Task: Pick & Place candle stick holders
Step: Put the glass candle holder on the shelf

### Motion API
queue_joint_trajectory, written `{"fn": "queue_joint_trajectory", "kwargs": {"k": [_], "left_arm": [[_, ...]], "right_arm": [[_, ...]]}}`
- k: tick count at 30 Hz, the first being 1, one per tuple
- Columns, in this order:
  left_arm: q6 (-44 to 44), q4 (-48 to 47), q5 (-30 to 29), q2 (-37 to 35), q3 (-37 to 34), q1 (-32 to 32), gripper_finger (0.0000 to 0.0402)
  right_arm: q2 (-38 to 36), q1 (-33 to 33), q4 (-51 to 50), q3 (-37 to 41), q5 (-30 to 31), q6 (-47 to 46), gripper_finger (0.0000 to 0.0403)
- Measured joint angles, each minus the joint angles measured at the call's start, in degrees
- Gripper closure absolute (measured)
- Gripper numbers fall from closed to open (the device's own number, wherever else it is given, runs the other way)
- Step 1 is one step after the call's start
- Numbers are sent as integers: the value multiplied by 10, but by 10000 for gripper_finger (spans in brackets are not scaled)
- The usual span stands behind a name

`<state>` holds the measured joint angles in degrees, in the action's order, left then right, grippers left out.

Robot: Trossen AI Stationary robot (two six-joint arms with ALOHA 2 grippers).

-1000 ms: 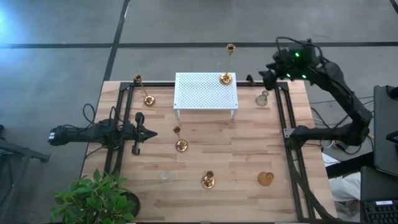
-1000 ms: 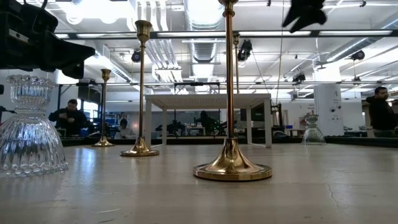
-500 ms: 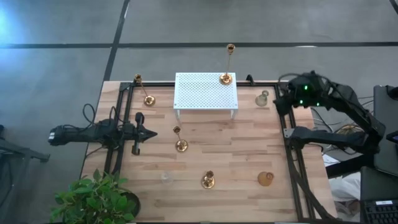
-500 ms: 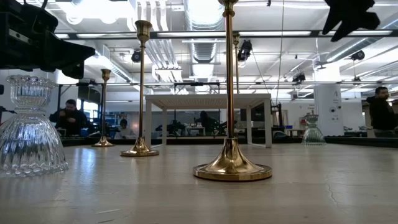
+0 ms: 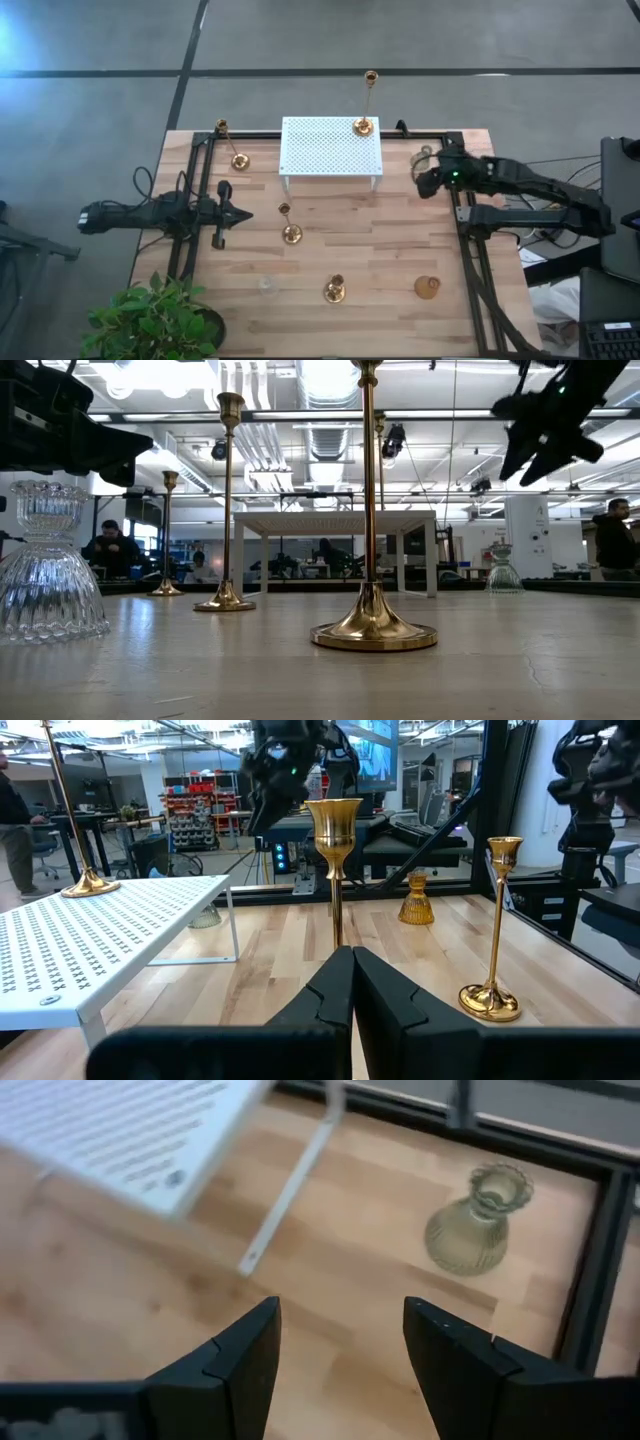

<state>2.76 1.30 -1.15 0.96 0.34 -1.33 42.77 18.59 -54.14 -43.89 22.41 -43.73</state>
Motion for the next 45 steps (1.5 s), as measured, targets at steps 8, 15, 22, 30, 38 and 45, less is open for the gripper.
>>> {"fn": "queue_joint_trajectory", "kwargs": {"k": [8, 15, 22, 30, 38, 45], "left_arm": [[0, 0, 0, 0, 0, 0, 388], [0, 0, 0, 0, 0, 0, 388], [0, 0, 0, 0, 0, 0, 388], [0, 0, 0, 0, 0, 0, 388], [0, 0, 0, 0, 0, 0, 388], [0, 0, 0, 0, 0, 0, 388]], "right_arm": [[53, 1, 98, 81, 83, -68, 200], [92, 1, 116, 118, 81, -73, 188], [94, 1, 160, 151, 91, -51, 111], [99, 1, 279, 218, 121, -11, 70], [99, 1, 352, 289, 127, 0, 90], [100, 3, 437, 322, 182, 17, 104]]}}
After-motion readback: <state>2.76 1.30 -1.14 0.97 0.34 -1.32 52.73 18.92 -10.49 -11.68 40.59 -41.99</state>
